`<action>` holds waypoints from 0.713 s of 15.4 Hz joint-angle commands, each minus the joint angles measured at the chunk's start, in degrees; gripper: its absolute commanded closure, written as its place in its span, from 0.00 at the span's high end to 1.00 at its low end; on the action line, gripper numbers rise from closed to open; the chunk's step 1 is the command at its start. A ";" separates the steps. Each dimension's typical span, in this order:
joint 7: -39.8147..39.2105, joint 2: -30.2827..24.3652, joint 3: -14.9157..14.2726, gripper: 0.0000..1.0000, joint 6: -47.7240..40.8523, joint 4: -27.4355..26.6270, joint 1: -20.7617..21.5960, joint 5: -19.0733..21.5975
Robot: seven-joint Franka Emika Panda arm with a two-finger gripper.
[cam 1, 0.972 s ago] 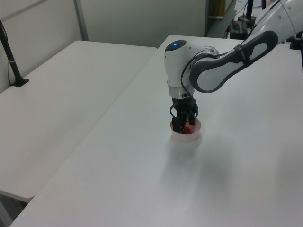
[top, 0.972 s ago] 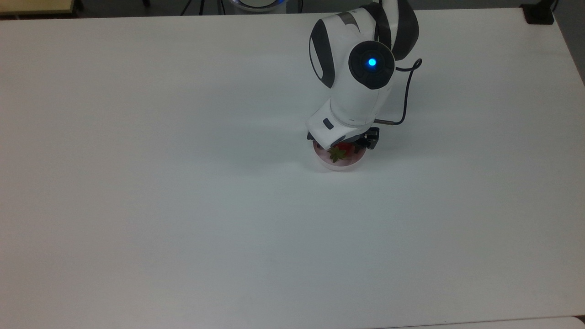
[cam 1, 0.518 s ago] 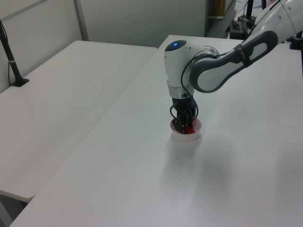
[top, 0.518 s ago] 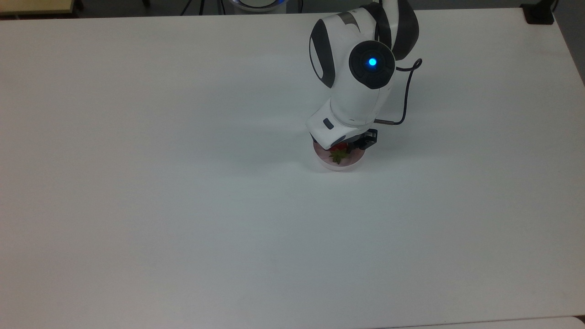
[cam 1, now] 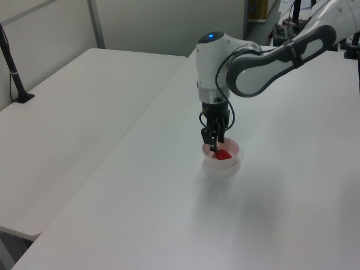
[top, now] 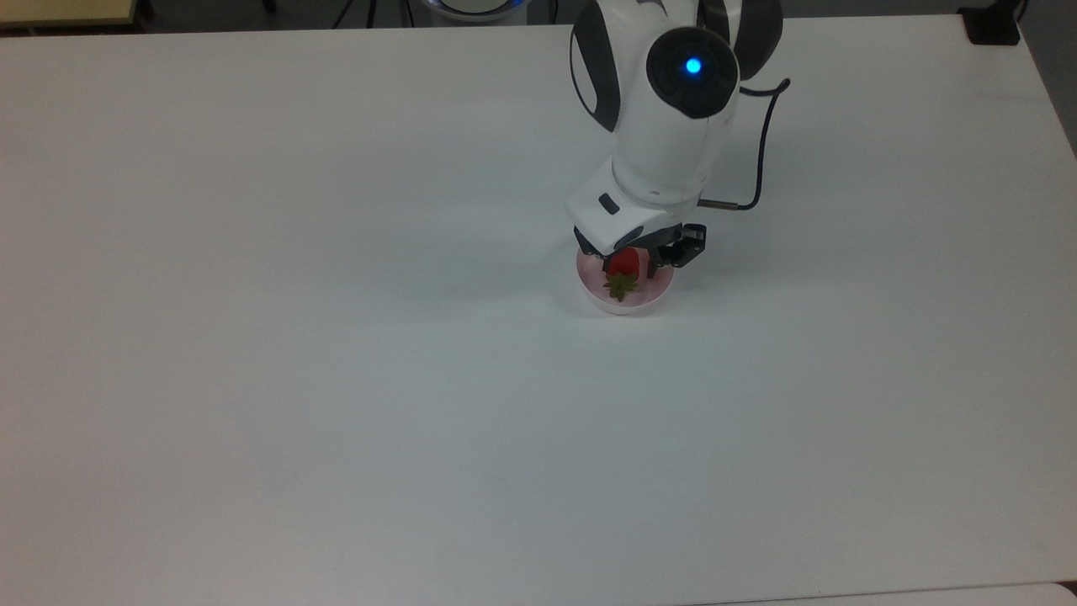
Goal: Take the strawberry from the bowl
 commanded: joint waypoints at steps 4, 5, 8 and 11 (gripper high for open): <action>-0.54 -1.14 -0.10 0.81 -1.98 -0.85 0.20 -0.99; -0.36 -0.52 -0.10 1.00 -1.80 -0.94 0.38 -1.08; 1.13 1.50 -0.10 1.00 2.49 -1.20 0.56 -1.08; 1.58 2.38 -0.10 1.00 3.12 -1.73 0.56 -1.69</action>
